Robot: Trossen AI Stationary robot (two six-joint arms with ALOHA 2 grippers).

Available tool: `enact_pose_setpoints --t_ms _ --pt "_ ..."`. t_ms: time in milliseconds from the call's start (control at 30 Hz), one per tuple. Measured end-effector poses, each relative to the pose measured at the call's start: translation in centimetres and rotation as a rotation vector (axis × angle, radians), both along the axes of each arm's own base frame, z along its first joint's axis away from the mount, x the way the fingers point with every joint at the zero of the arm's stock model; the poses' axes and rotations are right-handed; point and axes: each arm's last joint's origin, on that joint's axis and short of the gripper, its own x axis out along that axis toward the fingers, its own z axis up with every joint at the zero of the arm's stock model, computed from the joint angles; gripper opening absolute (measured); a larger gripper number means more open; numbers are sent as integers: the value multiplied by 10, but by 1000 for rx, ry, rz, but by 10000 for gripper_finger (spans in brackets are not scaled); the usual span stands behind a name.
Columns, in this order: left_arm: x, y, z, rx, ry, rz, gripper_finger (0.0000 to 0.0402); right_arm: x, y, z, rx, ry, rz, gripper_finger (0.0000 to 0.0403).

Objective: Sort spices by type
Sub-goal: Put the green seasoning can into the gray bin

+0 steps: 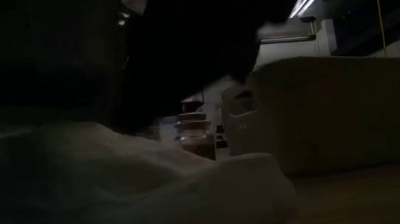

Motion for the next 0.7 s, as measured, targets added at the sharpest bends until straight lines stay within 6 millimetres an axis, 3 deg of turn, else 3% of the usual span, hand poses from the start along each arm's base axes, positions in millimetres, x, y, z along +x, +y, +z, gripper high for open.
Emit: enact_pose_setpoints --t_ms 367,700 --pt "-6 5 27 -38 -56 35 119 -22 -15 61 -41 -13 -34 5" --pt "-5 15 49 -76 -130 98 120 -36 -24 98 -59 -69 -51 5"
